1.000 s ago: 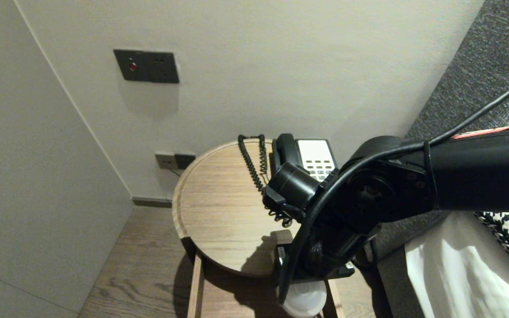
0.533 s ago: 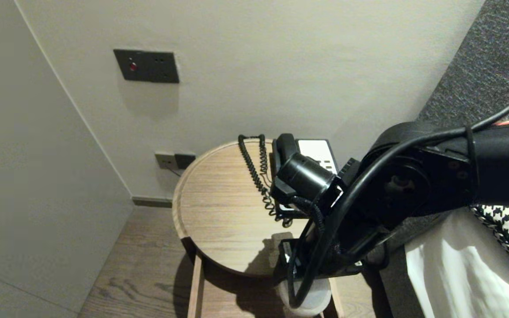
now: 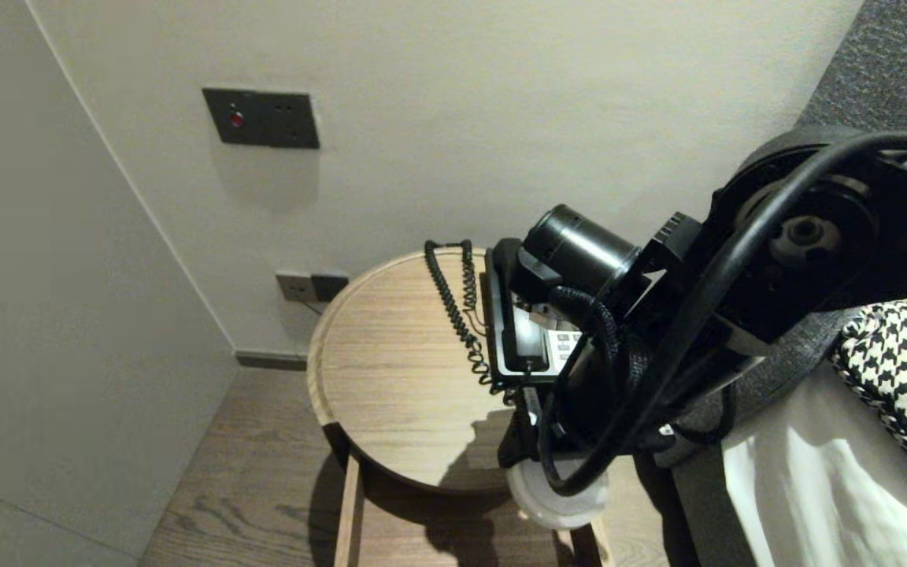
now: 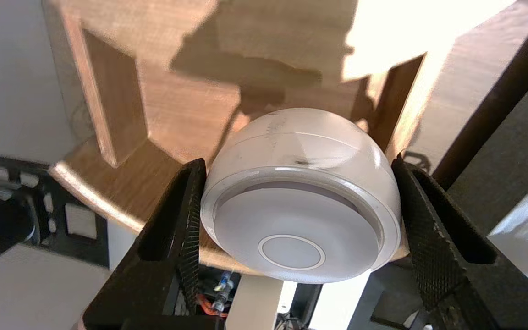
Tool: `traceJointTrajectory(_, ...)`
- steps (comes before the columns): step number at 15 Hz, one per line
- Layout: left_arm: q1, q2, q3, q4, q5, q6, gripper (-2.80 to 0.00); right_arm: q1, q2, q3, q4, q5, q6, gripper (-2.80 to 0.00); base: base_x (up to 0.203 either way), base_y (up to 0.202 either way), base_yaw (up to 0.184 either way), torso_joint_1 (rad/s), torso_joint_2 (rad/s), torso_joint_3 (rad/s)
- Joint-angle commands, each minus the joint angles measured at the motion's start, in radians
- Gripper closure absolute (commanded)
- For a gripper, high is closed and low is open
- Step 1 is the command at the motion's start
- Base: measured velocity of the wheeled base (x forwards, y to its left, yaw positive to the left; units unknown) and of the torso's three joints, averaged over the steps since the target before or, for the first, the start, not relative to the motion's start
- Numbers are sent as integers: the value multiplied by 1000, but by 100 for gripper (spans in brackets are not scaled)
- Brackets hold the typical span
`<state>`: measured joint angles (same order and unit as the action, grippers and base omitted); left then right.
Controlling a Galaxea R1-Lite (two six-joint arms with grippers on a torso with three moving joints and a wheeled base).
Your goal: Take the remote control out of the drawer one by one and place them on the table
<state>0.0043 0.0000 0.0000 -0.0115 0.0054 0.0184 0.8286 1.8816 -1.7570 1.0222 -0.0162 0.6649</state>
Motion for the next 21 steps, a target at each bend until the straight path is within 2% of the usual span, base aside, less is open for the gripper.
traceJointTrajectory(1,0,-2,0,-1,1,0,0,-22,44,-44,25,0,-18,0,0,0,0,0,0,0)
traceJointTrajectory(5,0,-2,0,-1,1,0,0,-32,111,-155,30,3,-38,0,0,0,0,0,0,0)
traceJointTrajectory(21,0,-2,0,-1,1,0,0,-49,195,-156,24,2,-90,0,0,0,0,0,0,0)
